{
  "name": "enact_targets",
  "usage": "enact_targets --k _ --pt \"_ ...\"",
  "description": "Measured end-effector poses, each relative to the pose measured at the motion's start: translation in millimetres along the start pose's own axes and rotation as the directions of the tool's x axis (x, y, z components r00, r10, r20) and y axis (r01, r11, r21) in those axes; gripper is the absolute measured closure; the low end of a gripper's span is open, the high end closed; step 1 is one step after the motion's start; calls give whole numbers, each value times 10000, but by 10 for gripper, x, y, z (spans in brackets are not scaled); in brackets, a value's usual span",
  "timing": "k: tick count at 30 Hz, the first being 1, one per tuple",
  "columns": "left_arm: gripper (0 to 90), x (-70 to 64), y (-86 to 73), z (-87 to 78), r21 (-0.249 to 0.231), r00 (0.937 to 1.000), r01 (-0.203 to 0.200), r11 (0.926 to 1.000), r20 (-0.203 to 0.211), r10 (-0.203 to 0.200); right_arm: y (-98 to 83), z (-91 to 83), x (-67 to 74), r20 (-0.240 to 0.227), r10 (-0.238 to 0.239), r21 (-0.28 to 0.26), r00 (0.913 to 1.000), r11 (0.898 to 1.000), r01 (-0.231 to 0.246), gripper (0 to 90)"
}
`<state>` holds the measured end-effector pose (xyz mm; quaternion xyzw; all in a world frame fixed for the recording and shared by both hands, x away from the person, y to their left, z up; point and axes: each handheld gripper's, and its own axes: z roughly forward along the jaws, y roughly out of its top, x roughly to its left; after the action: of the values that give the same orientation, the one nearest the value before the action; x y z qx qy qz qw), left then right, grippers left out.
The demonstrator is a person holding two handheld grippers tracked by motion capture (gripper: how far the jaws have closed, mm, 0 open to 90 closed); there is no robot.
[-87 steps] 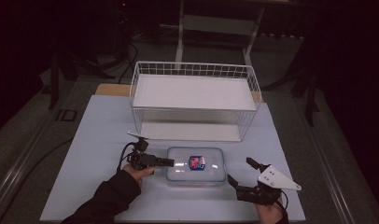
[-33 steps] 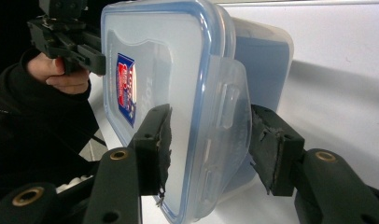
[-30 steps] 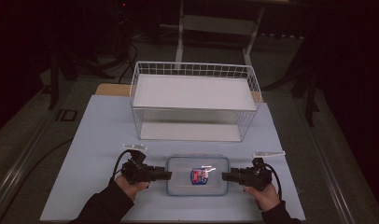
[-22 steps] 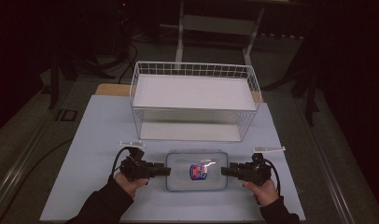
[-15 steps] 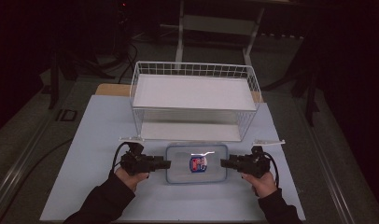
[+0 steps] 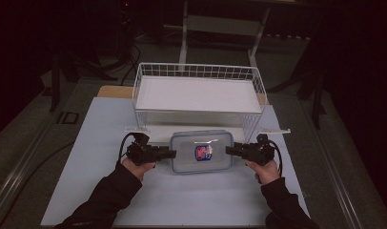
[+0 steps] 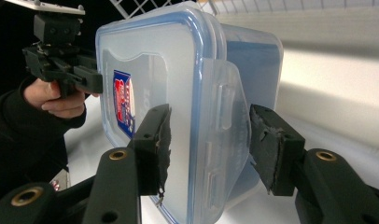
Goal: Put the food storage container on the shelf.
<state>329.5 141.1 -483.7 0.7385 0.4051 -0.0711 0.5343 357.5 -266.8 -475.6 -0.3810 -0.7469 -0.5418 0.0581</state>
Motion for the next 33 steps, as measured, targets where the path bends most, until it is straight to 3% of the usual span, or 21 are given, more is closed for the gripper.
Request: enact_targets --k 11,16,20,25,26,27,28,33 --pt "573 158 157 82 -363 9994 -231 9991 -285 221 179 96 -149 105 -148 -630 9998 9979 155 501" --pt "566 244 166 183 -373 9984 -350 9987 -458 332 158 134 -244 239 -68 -835 9997 9965 87 501" --pt "560 316 177 292 -415 9983 -173 9990 -559 149 136 171 -346 425 255 -970 9988 9951 -213 498" --pt "552 335 226 347 -506 9969 -267 9984 -751 229 133 181 -397 565 381 -1170 9977 9926 -313 495" --pt "547 348 253 362 -526 9938 -692 9962 -908 642 142 190 -403 664 249 -1220 9975 9924 -167 495" --pt "545 348 253 362 -526 9938 -692 9962 -908 642 142 190 -403 664 249 -1220 9975 9924 -167 495" --pt "543 364 256 390 -613 9942 -418 9972 -1013 355 145 209 -408 748 247 -1237 9969 9922 -153 495" --pt "541 438 221 447 -604 9943 -557 9966 -940 499 122 253 -460 1001 468 -1423 9939 9893 -323 486"
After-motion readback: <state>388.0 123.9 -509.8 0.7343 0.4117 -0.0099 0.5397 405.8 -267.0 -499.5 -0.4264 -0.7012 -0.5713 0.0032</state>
